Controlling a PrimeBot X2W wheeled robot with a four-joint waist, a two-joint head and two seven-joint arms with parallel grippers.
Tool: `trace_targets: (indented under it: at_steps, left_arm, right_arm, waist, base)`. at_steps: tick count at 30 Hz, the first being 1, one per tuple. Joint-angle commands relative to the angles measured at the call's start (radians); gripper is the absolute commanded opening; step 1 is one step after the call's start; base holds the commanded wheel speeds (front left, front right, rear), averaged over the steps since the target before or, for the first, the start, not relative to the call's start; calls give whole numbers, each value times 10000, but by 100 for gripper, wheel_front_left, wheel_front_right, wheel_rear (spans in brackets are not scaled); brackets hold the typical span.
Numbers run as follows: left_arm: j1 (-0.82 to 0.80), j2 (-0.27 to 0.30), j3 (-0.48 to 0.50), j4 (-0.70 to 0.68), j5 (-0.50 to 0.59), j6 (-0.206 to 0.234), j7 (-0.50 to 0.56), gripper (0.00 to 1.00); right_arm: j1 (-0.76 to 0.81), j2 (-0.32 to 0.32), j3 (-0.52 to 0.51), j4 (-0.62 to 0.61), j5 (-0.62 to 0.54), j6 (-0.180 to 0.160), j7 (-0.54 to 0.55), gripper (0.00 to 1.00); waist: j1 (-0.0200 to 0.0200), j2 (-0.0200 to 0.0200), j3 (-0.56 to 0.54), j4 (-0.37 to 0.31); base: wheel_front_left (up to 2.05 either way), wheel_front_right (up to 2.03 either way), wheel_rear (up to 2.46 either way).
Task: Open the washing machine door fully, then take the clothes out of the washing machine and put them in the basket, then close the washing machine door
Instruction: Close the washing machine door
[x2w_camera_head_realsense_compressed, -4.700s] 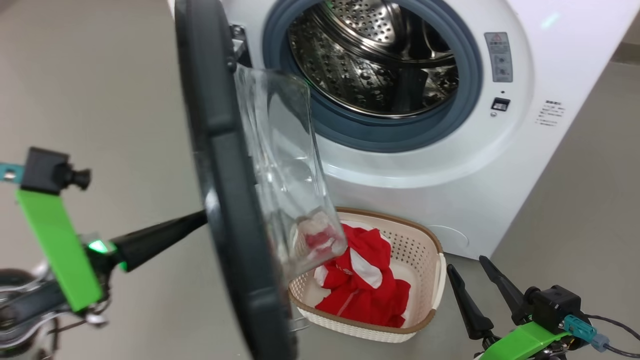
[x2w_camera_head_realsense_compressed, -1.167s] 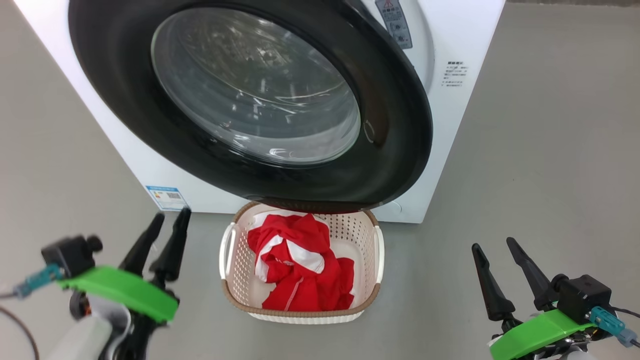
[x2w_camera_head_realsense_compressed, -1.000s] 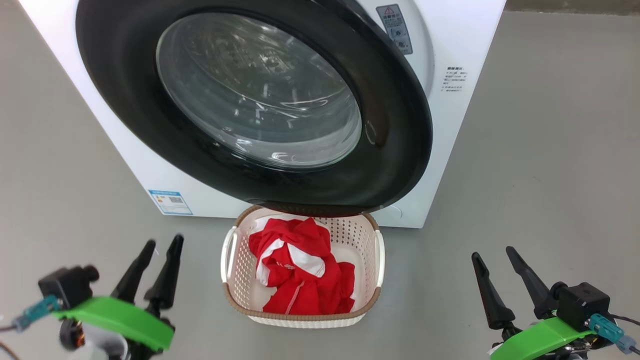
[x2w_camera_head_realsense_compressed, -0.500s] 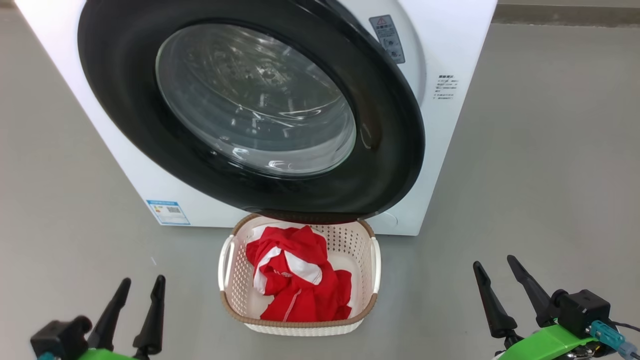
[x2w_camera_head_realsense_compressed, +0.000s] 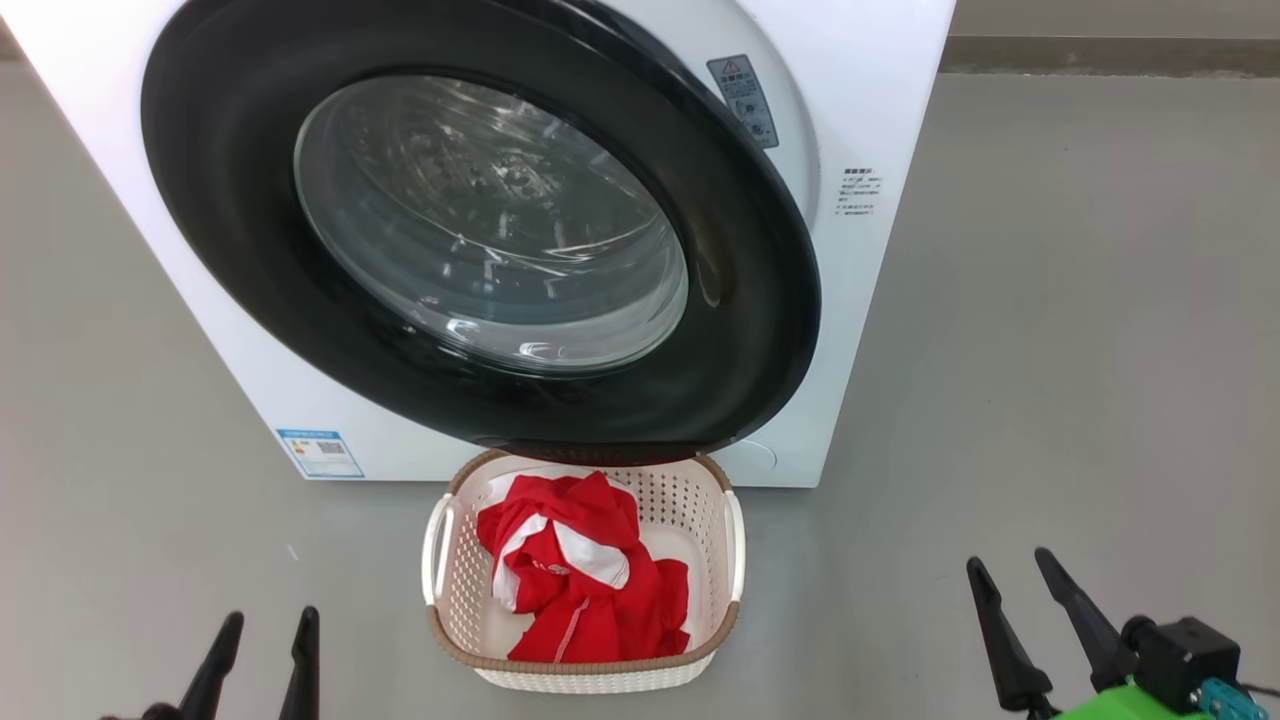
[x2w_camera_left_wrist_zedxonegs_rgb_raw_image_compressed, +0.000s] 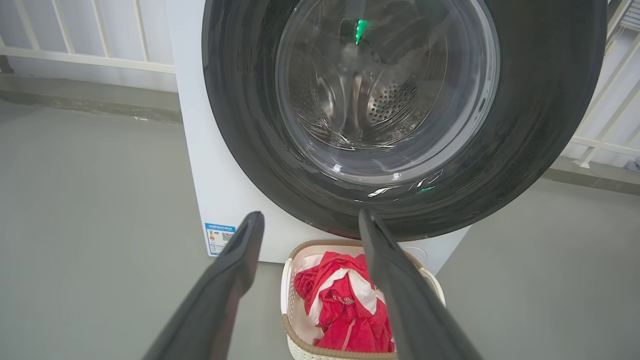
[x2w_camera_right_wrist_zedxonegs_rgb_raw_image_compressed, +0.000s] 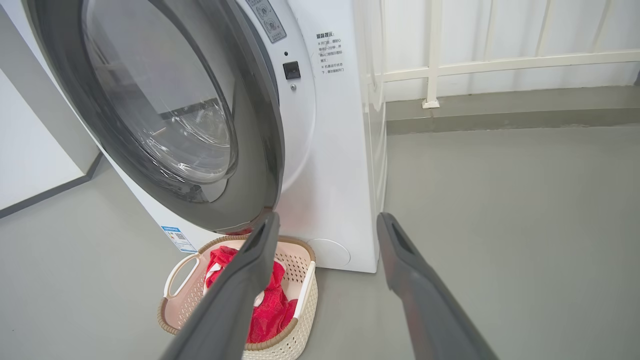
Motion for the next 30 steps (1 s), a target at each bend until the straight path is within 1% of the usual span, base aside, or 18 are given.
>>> trace_targets:
  at_steps: [1,10,23,24,25,26,27,30]
  left_arm:
    - [-115,95,425,-290,99,-56,-122,100]
    - [46,-94,644,-447,462,-56,-122,100]
    - [-96,-202,489,-608,604,-56,-122,100]
    - [-127,-232,466,-625,604,-56,-122,100]
    - [-159,-261,440,-641,605,-56,-122,100]
    - [-195,-289,410,-659,604,-56,-122,100]
    - [-234,-314,382,-674,603,-56,-122,100]
    - [-369,-390,283,-704,602,-56,-122,100]
  right_arm:
    - [-39,-128,123,-250,17,50,-63,100]
    - [185,-17,-148,-331,-57,50,-63,100]
    - [-98,126,-206,-385,-124,50,-63,100]
    - [-179,150,-205,-396,-118,50,-63,80]
    - [-279,177,-197,-399,-112,50,-63,40]
    - [-402,211,-197,-400,-89,50,-63,12]
    - [-546,250,-183,-389,-62,50,-63,0]
    - [-1106,359,-62,-369,-53,50,-63,0]
  waist:
    - [0,0,-13,-16]
    - [0,0,50,37]
    - [0,0,224,232]
    - [0,0,271,266]
    - [0,0,314,298]
    - [0,0,378,336]
    - [0,0,438,372]
    - [0,0,621,492]
  base:
    - [0,0,0]
    - [0,0,0]
    - [0,0,0]
    - [0,0,0]
    - [0,0,0]
    - [0,0,0]
    - [0,0,0]
    - [0,0,0]
